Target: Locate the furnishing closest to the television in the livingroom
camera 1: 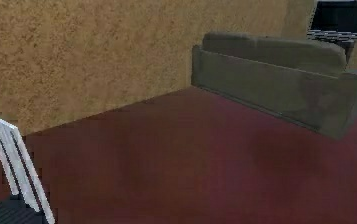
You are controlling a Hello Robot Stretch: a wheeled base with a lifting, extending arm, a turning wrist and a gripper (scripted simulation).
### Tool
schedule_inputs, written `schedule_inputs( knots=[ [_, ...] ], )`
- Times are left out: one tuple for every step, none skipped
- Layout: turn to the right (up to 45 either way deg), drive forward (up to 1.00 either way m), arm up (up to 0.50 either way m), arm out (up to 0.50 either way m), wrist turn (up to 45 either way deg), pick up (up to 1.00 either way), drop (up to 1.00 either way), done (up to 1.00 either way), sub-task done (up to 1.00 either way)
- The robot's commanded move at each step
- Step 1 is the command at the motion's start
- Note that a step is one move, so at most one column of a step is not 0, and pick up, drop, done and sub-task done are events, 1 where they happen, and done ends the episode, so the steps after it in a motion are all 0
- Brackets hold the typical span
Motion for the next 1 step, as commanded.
schedule_inputs(
  knots=[
    [0.0,0.85,0.00,0.00,0.0,0.00,0.00,0.00,0.00]
  ],
)
